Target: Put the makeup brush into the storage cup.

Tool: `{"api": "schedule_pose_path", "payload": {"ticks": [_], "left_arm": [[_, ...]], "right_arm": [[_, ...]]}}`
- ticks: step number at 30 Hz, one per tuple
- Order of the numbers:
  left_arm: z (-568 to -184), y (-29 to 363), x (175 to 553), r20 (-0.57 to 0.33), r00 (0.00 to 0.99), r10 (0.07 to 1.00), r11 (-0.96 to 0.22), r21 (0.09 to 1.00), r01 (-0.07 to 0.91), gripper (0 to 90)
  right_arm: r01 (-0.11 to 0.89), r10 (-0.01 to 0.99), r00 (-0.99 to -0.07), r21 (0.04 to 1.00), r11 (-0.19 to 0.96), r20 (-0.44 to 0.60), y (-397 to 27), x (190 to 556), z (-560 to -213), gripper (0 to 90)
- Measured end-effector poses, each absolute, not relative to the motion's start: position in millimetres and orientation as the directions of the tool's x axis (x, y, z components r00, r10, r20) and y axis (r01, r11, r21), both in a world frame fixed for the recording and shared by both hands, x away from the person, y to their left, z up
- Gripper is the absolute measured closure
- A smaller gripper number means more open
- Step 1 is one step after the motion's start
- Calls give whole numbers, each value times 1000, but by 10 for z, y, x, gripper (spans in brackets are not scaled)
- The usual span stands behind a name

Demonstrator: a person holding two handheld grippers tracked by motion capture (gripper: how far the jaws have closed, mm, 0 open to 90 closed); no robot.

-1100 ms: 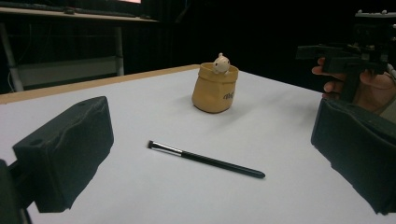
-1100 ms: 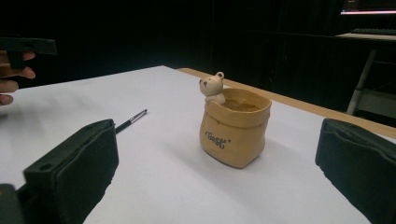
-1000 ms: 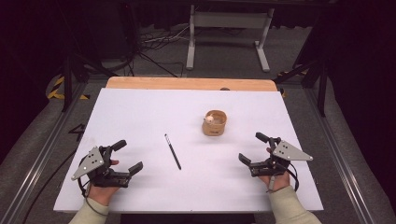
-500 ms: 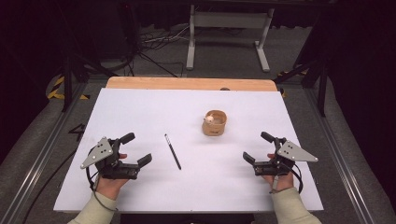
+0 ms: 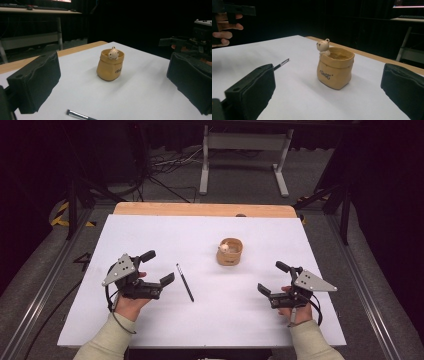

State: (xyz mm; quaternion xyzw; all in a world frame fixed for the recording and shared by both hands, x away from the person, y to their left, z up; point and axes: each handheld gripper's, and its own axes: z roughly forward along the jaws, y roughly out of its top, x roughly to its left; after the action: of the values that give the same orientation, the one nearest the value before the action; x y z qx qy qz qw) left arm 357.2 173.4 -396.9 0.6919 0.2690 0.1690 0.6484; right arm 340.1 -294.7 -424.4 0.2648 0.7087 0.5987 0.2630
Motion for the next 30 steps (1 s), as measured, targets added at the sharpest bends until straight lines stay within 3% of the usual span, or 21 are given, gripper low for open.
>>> {"api": "schedule_pose_path", "payload": {"ticks": [7, 12, 21, 30], "left_arm": [[-3934, 1636, 3666, -118, 811, 573, -25, 987, 161, 0], [-3910, 1572, 3788, -194, 796, 573, -70, 956, 284, 0], [-3828, 1487, 3958, -150, 776, 613, -153, 941, 302, 0], [-3698, 1323, 4204, -167, 733, 659, -280, 850, 445, 0]], "right_arm": [[52, 696, -715, 988, 142, -63, -2945, 3395, -4230, 0], [44, 702, -709, 989, 141, -69, -2939, 3398, -4219, 0], [22, 691, -718, 989, 143, -84, -2956, 3372, -4188, 0], [39, 670, -740, 990, 137, -64, -2941, 3372, -4183, 0]]}}
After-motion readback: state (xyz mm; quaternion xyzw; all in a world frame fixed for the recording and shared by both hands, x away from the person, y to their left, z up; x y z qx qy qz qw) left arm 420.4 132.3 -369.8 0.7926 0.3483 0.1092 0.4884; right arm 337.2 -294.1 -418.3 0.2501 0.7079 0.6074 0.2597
